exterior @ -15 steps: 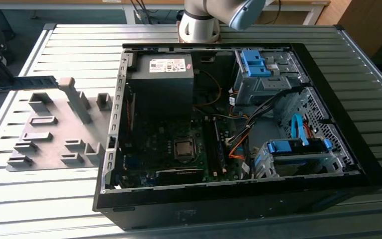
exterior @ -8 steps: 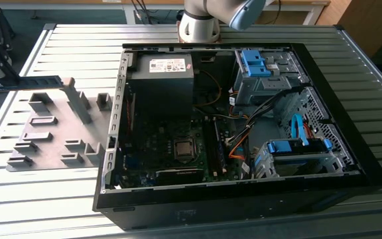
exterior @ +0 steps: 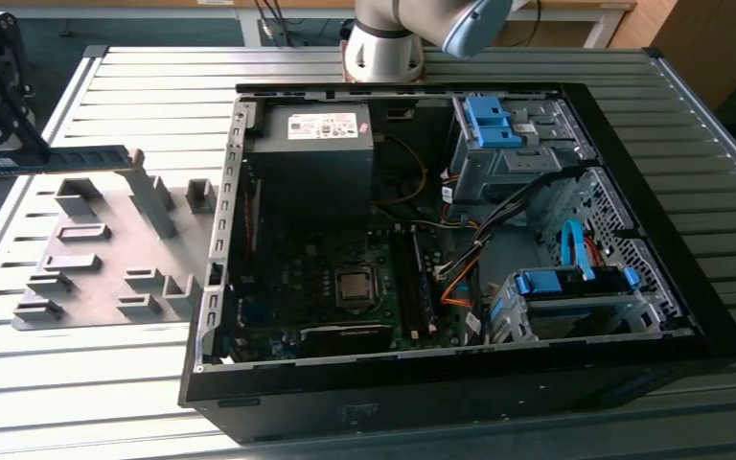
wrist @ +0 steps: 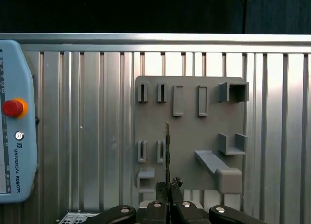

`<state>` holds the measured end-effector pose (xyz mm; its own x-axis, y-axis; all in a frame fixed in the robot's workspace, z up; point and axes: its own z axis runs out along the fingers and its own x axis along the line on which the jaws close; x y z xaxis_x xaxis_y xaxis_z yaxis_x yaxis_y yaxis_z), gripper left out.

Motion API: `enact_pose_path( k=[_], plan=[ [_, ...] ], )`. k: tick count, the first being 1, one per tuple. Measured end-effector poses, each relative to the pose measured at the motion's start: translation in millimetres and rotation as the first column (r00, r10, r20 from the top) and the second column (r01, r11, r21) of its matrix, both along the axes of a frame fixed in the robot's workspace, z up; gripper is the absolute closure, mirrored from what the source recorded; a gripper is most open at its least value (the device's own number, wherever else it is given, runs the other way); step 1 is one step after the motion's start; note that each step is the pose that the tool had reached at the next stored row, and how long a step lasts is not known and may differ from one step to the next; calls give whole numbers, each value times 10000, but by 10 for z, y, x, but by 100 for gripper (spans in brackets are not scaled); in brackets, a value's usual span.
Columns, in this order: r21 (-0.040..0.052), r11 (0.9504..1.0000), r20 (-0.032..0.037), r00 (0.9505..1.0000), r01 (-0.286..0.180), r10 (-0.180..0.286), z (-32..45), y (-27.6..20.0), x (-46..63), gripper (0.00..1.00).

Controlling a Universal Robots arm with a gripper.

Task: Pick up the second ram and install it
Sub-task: 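Pick up the second ram and move it above second insertion slot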

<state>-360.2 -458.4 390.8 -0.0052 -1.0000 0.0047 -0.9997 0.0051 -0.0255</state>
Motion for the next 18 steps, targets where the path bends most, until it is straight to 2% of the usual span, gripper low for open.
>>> enact_pose_path(
  k=[18],
  plan=[
    [0, 10000, -1, 10000, 0, 0, 0, 0, 233, 86]
  ],
)
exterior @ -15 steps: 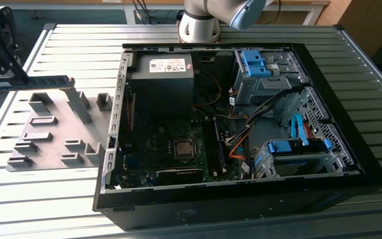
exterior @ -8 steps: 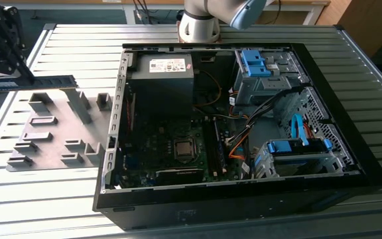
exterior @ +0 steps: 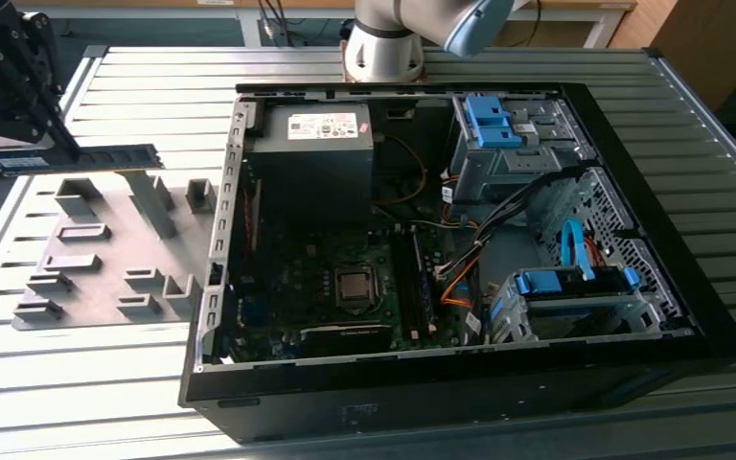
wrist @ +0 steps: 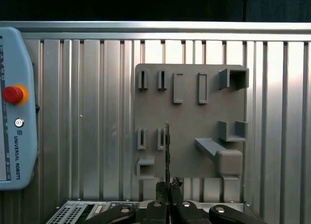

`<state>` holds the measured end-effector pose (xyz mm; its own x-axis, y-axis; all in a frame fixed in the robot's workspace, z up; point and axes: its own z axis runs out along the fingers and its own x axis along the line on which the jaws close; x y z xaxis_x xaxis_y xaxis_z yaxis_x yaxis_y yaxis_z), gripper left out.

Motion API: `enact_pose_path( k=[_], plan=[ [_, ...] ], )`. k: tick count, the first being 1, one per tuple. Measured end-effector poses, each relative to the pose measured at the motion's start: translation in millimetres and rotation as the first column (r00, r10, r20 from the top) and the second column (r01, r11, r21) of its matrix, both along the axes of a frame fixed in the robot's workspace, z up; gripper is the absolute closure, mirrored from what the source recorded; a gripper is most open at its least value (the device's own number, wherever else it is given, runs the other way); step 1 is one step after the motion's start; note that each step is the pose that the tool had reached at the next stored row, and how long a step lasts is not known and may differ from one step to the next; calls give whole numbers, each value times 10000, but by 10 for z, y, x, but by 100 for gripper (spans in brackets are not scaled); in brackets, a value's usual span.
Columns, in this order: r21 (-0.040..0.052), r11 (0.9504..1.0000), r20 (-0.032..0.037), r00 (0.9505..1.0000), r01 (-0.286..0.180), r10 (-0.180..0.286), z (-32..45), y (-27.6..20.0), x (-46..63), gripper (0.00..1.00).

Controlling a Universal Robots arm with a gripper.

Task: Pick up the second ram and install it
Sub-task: 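Pick up the second ram and move it above second insertion slot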

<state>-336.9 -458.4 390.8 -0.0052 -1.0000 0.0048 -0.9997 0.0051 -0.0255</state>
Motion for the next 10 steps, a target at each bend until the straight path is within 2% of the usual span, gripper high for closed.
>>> enact_pose_path(
  k=[10],
  plan=[
    [0, 10000, 0, 10000, 0, 0, 0, 0, 131, 86]
  ],
)
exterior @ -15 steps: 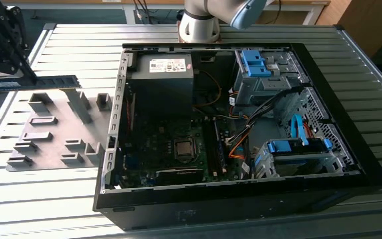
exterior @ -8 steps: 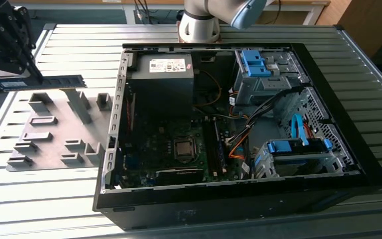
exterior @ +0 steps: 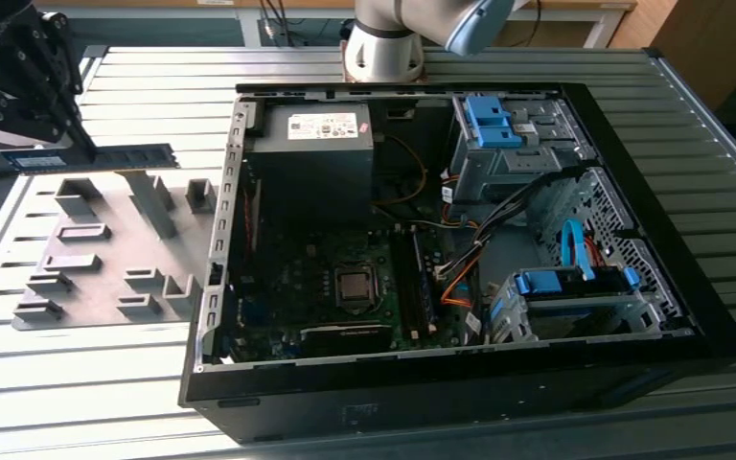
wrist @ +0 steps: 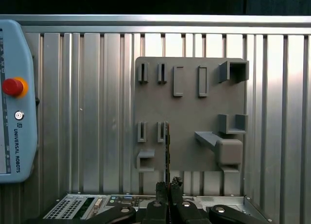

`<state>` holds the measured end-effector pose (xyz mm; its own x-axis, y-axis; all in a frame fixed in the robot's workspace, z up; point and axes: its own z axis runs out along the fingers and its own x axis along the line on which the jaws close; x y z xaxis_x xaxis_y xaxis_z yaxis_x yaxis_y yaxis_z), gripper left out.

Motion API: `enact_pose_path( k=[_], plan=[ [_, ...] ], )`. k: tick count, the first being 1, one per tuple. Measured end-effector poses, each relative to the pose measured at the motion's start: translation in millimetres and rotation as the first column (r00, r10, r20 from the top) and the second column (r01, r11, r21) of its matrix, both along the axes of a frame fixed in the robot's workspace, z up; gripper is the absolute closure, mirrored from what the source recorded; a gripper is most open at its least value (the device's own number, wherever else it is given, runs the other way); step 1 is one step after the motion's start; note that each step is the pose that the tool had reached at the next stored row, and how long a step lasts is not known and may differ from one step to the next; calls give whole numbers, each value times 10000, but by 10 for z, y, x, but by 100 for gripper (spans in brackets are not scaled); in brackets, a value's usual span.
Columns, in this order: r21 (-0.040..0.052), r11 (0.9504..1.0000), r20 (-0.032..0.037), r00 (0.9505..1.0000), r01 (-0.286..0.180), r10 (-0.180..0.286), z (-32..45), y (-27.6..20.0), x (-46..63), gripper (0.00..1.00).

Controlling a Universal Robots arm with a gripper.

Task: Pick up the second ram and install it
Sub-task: 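Pick up the second ram and move it above second insertion slot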

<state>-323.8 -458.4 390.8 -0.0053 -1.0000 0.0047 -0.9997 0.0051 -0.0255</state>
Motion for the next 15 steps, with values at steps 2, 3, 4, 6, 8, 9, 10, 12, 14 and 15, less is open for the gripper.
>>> enact_pose_path(
  k=[2, 3, 4, 6, 8, 9, 10, 12, 14, 15],
  plan=[
    [0, 10000, 0, 10000, 0, 0, 0, 0, 26, 86],
    [-1, 10000, -1, 10000, 0, 0, 1, 0, 52, 86],
    [0, 10000, 0, 10000, 0, 0, 0, 0, 65, 86],
    [0, 10000, 0, 10000, 0, 0, 0, 0, 91, 86],
    [0, 10000, 0, 10000, 0, 0, 0, 0, 116, 86],
    [0, 10000, 0, 10000, 0, 0, 0, 0, 129, 86],
    [0, 10000, 0, 10000, 0, 0, 0, 0, 141, 86],
    [0, 10000, 0, 10000, 0, 0, 0, 0, 167, 86],
    [0, 10000, 0, 10000, 0, 0, 0, 0, 193, 86],
    [1, 10000, 1, 10000, 0, 0, 0, 0, 206, 86]
  ],
)
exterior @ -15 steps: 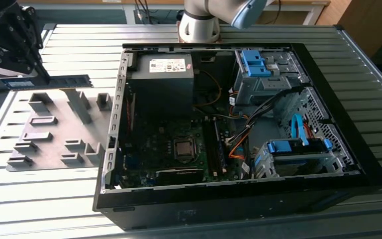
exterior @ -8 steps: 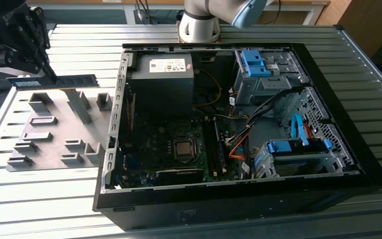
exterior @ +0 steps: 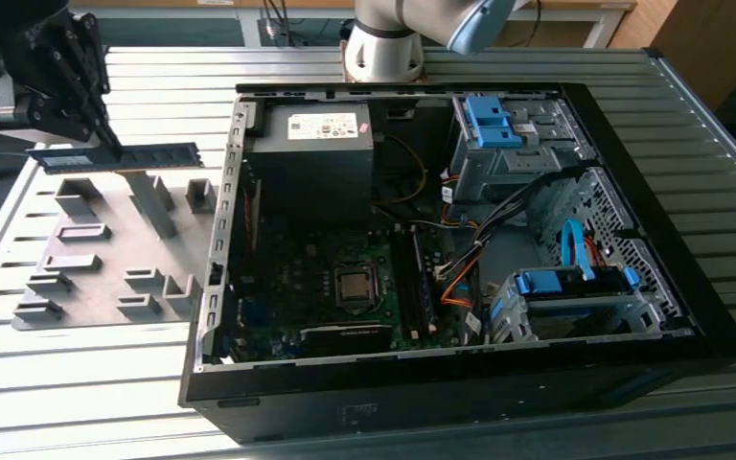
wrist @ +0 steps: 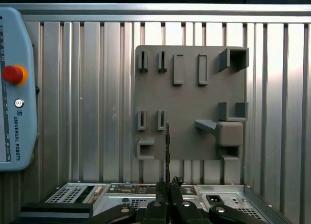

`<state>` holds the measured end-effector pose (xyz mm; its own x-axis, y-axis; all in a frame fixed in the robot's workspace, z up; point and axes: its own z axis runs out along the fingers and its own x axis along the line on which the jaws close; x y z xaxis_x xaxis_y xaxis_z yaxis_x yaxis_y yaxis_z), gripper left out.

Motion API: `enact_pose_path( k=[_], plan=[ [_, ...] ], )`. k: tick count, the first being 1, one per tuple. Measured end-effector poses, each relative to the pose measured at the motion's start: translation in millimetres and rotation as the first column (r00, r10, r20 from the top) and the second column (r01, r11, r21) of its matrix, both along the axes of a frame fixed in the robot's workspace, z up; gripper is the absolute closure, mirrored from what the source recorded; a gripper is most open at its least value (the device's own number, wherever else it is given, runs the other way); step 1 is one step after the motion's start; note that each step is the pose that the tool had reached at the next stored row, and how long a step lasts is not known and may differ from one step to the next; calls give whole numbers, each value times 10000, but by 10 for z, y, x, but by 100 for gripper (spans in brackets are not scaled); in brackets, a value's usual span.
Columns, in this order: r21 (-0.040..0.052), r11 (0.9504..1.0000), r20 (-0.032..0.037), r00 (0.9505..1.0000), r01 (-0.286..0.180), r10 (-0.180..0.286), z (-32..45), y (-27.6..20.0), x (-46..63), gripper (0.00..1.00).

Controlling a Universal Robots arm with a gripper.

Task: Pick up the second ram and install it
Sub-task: 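Pick up the second ram and move it above second insertion slot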

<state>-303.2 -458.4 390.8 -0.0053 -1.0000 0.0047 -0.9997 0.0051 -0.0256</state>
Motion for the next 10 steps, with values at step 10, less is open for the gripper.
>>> enact_pose_path(
  k=[10],
  plan=[
    [-1, 10000, -1, 10000, 0, 0, 1, 0, 143, 86]
  ],
)
